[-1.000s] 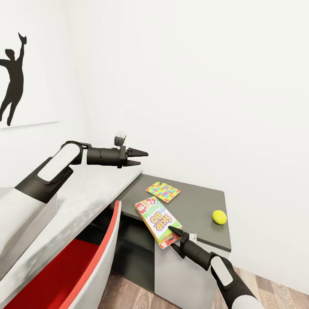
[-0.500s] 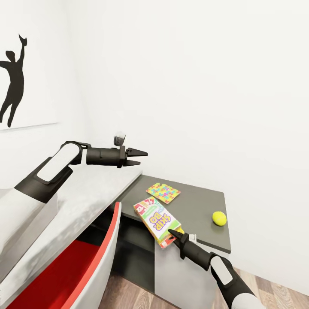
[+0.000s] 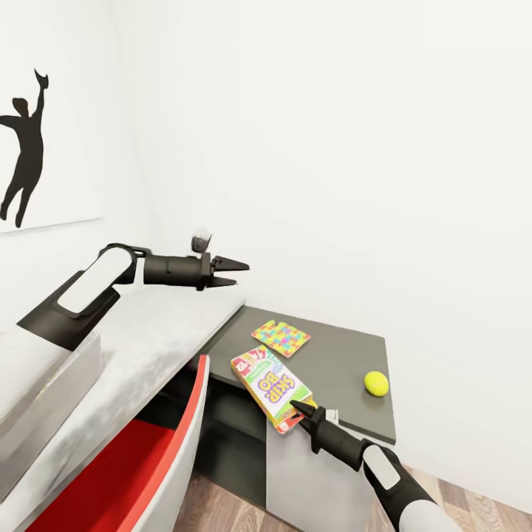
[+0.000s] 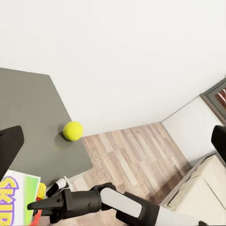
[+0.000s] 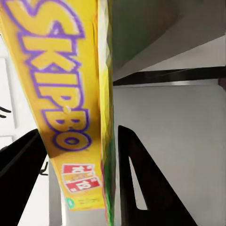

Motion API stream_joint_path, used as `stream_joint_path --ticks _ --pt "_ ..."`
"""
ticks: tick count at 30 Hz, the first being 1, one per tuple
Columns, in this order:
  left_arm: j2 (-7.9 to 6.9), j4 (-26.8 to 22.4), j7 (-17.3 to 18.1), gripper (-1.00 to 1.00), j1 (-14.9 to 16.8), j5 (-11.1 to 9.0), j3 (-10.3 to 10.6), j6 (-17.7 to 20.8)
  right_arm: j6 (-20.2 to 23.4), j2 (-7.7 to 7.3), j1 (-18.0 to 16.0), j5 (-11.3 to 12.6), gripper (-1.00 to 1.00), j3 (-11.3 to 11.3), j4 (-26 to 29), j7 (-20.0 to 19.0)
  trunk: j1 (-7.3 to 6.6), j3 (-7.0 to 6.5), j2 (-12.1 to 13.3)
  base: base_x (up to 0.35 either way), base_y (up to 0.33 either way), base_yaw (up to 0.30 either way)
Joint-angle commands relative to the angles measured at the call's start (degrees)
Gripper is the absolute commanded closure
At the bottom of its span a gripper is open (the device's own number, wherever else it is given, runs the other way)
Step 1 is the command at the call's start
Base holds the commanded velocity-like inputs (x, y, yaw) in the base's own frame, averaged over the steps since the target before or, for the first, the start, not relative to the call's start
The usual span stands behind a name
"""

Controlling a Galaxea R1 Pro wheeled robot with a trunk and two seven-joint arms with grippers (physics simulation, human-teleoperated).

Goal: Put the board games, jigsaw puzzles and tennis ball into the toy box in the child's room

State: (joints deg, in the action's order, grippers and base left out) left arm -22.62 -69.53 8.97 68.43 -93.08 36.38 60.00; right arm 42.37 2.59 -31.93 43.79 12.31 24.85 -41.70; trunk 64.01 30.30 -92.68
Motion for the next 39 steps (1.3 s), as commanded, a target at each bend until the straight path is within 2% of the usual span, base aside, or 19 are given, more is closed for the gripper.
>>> stream_joint_path --ticks 1,2,6,9,11,13,15,23,33,39 --pt "-0.6 0.02 0.6 -1.0 0.04 0.45 0.14 0.0 0.52 0.05 -0.06 0.68 1.0 0.52 8.64 -0.05 -0.23 -0.13 0.38 0.0 0.0 0.0" --pt "-1.25 0.01 0.62 -1.0 -0.03 0.45 0.15 0.0 0.52 0.05 -0.06 0.68 1.0 0.52 8.64 -0.05 -0.45 -0.31 0.78 0.0 0.0 0.0" --pt "-5.35 0.01 0.99 -1.0 -0.49 0.45 0.23 0.0 0.52 0.01 -0.04 0.63 1.0 0.52 8.73 -0.07 -1.33 -1.02 2.39 0.0 0.0 0.0" --pt "-9.14 -0.08 1.17 -1.0 -2.71 0.36 0.24 0.0 0.46 0.04 0.01 0.57 1.0 0.48 8.8 -1.26 -1.99 -1.56 3.59 0.0 0.0 0.0" --pt "-10.88 -0.31 1.84 -1.0 -4.41 -0.39 0.2 0.0 0.36 0.04 0.02 0.5 1.0 0.46 8.81 -2.53 -2.43 -1.92 4.39 0.0 0.0 0.0" --pt "-12.83 -0.68 4.01 -1.0 -6.52 -2.13 0.19 0.0 0.29 -0.01 0.02 0.45 1.0 0.42 8.81 -3.68 -2.87 -2.28 5.19 0.0 0.0 0.0" --pt "-13.94 -1.24 5.89 -1.0 -7.73 -2.93 0.18 0.0 0.27 -0.03 0.02 0.43 1.0 0.43 8.82 -4.07 -3.31 -2.64 6.0 0.0 0.0 0.0" --pt "-15.93 -4.32 6.91 -1.0 -8.38 -3.35 0.16 0.0 0.18 -0.04 0.32 0.42 1.0 0.55 8.82 -5.47 -5.06 -4.08 9.2 0.0 0.0 0.0" --pt "-16.06 -4.48 6.93 -1.0 -8.4 -3.36 0.18 0.0 0.17 -0.04 0.52 0.49 1.0 0.69 9.12 -5.82 -7.26 -5.87 13.22 -0.082 0.0 0.0" --pt "-16.06 -5.4 6.95 -1.0 -8.4 -3.38 0.18 0.0 0.25 -0.04 1.04 0.59 1.0 0.96 11.75 -5.77 -8.58 -6.95 15.62 -0.017 0.0 0.0"
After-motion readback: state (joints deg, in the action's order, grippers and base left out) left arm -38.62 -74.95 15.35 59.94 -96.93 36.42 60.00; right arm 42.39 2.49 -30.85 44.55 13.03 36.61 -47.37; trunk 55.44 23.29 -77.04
